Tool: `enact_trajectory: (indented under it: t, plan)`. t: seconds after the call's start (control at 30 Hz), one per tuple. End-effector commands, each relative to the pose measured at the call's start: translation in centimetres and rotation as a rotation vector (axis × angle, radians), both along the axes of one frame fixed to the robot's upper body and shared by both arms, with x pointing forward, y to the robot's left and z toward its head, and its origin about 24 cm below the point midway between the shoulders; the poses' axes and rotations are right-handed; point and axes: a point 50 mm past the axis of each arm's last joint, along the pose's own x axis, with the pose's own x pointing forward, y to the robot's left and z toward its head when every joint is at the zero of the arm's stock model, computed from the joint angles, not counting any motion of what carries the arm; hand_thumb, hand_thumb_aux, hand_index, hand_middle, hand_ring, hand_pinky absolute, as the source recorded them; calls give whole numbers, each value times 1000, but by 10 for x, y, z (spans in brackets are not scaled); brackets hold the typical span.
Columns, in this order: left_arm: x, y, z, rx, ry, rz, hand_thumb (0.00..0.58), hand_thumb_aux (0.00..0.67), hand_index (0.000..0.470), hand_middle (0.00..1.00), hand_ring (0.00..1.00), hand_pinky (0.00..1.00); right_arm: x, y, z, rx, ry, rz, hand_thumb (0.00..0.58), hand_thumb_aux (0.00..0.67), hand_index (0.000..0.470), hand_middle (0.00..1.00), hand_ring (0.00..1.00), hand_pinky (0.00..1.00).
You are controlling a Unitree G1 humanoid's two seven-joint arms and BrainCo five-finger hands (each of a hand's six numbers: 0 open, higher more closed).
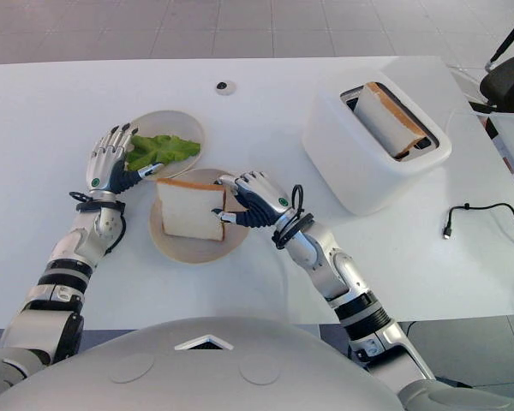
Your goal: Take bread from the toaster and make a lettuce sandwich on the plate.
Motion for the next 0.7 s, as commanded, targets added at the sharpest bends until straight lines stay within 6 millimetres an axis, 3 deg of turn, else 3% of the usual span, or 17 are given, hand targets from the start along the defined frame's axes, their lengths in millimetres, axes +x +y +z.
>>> enact_trajectory:
  t: [0.03, 0.07, 0.2, 0.27, 0.3, 0.43, 0.57, 0.7]
  plan:
    - [9, 0, -4, 39, 44, -4, 0, 0, 0, 0, 0, 0, 7, -9, -3, -36, -26, -69, 58, 34, 24, 0, 0, 0]
    - [10, 0, -4, 44, 46, -12, 0, 0, 0, 0, 0, 0, 8, -11, -4, -41, -31, -83, 160, 100, 70, 0, 0, 0]
    - [13, -1, -6, 68, 75, -50, 0, 0, 0, 0, 0, 0, 9, -16, -4, -45, -57, -121, 0, 0, 0, 0, 0, 0]
    - [13, -4, -9, 68, 115, -79, 0, 0, 0, 0, 0, 0, 11, -20, 1, -35, -91, -150, 0, 0, 0, 0, 0, 0]
    - [13, -4, -11, 73, 144, -93, 580, 670, 470, 0, 0, 0, 12, -22, 5, -23, -114, -166, 0, 0, 0, 0, 0, 0]
    - [8, -6, -19, 40, 265, -148, 580, 670, 470, 0, 0, 0, 15, -25, 16, 8, -174, -191, 0, 0, 0, 0, 0, 0]
    - [7, -6, -19, 17, 286, -164, 580, 670, 470, 0, 0, 0, 15, -25, 16, 18, -183, -196, 0, 0, 0, 0, 0, 0]
    - [11, -13, 0, -57, 142, -188, 580, 670, 470, 0, 0, 0, 13, -26, 17, 36, -205, -200, 0, 0, 0, 0, 0, 0]
